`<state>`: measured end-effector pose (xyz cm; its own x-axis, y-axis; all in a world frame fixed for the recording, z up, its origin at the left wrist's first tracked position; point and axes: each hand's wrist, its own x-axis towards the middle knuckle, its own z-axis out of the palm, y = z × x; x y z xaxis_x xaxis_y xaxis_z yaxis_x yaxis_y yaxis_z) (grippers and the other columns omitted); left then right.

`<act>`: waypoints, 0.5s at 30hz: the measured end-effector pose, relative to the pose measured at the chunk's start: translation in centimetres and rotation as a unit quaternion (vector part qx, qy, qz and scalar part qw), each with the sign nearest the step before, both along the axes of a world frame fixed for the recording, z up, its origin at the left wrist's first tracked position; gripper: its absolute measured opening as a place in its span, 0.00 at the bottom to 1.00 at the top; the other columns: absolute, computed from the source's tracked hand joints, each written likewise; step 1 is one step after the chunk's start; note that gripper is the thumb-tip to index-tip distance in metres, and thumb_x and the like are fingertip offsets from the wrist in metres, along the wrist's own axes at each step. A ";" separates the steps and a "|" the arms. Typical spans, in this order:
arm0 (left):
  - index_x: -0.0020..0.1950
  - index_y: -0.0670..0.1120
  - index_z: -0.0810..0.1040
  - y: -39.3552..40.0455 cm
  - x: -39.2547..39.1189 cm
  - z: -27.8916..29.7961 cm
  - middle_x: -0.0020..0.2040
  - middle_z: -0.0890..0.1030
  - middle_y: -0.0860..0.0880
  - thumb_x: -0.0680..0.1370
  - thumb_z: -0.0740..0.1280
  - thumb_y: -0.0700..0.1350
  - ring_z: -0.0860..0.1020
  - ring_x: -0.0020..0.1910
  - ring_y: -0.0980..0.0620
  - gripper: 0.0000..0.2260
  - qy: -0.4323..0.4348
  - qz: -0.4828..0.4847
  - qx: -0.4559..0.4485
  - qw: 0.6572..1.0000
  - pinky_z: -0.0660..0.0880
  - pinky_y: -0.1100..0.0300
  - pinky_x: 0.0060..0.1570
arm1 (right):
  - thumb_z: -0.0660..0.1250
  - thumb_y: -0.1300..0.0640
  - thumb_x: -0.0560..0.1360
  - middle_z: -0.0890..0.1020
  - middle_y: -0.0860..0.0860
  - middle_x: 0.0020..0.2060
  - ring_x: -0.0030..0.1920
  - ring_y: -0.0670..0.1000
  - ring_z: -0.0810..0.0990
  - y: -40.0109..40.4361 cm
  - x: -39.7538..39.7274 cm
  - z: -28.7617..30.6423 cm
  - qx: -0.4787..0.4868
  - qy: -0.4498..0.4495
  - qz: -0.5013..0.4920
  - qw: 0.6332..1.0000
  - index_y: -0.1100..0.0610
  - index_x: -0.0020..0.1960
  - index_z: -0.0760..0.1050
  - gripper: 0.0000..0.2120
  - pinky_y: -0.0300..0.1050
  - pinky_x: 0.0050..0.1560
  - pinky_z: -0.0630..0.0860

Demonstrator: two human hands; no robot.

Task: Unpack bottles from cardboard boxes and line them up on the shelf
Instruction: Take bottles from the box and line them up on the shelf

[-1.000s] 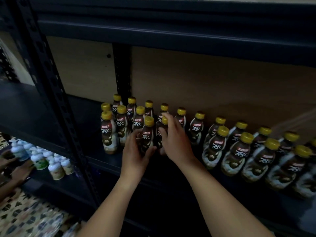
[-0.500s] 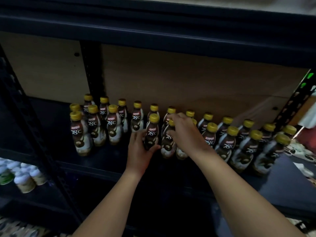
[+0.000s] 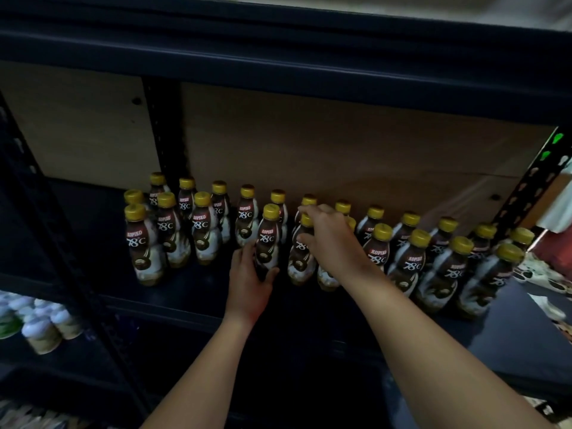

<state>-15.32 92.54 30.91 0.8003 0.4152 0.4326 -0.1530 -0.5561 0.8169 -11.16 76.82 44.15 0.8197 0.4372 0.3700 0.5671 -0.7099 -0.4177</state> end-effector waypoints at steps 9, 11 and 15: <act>0.74 0.46 0.71 -0.1 -0.2 0.1 0.62 0.69 0.51 0.74 0.77 0.36 0.71 0.58 0.62 0.31 -0.004 -0.003 -0.009 1.000 0.62 0.84 0.55 | 0.73 0.61 0.77 0.75 0.58 0.67 0.66 0.57 0.76 0.7 0.1 0.0 -0.005 -0.016 -0.002 1.000 0.56 0.75 0.70 0.29 0.46 0.61 0.74; 0.75 0.46 0.70 -0.1 -0.2 0.2 0.62 0.69 0.52 0.74 0.77 0.36 0.70 0.59 0.62 0.32 -0.003 -0.003 -0.013 1.000 0.62 0.84 0.56 | 0.73 0.61 0.77 0.75 0.57 0.68 0.67 0.57 0.76 0.8 0.1 0.0 -0.006 -0.016 -0.004 1.000 0.56 0.75 0.69 0.29 0.48 0.62 0.74; 0.75 0.46 0.69 -0.1 -0.2 0.1 0.61 0.69 0.52 0.73 0.78 0.36 0.70 0.59 0.63 0.33 -0.002 -0.002 -0.014 1.000 0.62 0.84 0.57 | 0.73 0.60 0.77 0.75 0.58 0.69 0.68 0.57 0.74 0.9 0.2 -0.1 -0.008 -0.014 -0.005 1.000 0.56 0.76 0.69 0.30 0.48 0.63 0.73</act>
